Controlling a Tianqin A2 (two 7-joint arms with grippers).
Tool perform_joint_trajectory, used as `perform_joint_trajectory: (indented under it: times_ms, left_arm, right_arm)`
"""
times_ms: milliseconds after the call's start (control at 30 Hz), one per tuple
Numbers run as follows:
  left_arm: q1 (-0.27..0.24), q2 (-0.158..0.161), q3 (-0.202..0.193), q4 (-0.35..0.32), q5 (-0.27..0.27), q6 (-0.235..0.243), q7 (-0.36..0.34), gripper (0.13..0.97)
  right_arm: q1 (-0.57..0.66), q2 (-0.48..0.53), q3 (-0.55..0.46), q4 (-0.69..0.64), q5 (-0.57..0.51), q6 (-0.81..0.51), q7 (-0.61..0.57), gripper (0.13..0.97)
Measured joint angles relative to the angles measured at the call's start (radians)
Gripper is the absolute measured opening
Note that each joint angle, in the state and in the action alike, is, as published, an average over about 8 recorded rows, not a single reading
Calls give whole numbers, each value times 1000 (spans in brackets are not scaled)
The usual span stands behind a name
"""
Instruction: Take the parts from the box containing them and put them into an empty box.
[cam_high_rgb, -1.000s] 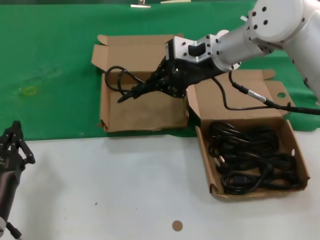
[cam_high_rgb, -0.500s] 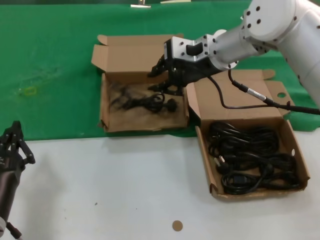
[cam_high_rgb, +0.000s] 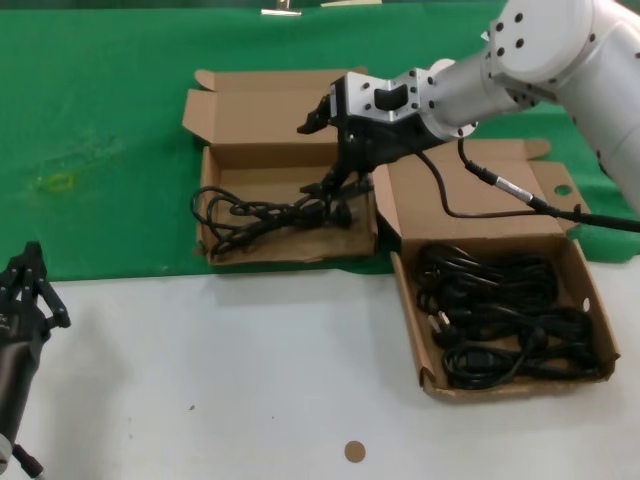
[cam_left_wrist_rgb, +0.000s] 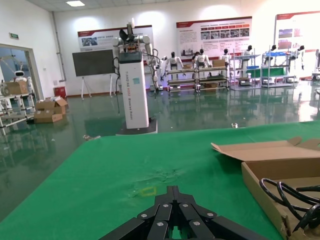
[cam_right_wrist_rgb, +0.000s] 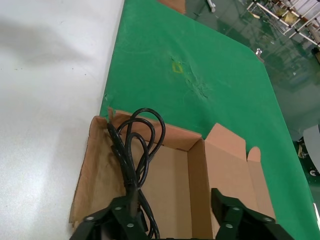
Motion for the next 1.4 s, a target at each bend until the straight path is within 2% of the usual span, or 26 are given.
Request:
perform_joint_trajectory:
  times_ms: [133, 400, 533, 633, 800, 933, 1100, 1200, 1333, 1400]
  left_arm:
    - [0, 0, 0, 0, 0, 0, 0, 144]
    - [0, 0, 0, 0, 0, 0, 0, 172]
    - [0, 0, 0, 0, 0, 0, 0, 189]
    - [0, 0, 0, 0, 0, 0, 0, 189]
    - [0, 0, 0, 0, 0, 0, 0, 262]
    - [0, 0, 0, 0, 0, 0, 0, 306]
    - [0, 0, 0, 0, 0, 0, 0, 424]
    - [0, 0, 0, 0, 0, 0, 0, 494]
    - [0, 0, 0, 0, 0, 0, 0, 494]
    - [0, 0, 0, 0, 0, 0, 0, 550]
  right_arm:
    - [-2, 2, 1, 4, 1, 0, 1, 488]
    - [-44, 4, 22, 34, 21, 33, 4, 706]
    - [-98, 7, 48, 71, 45, 75, 7, 706]
    - [-145, 9, 71, 105, 67, 113, 9, 765]
    - [-229, 14, 111, 163, 106, 178, 13, 863]
    - [-297, 17, 144, 211, 137, 231, 17, 895]
    - [-382, 21, 186, 272, 176, 298, 21, 949]
    - [-434, 24, 211, 308, 200, 339, 24, 953]
    - [-503, 28, 243, 355, 232, 393, 28, 961]
    - [-537, 29, 260, 379, 247, 419, 29, 966]
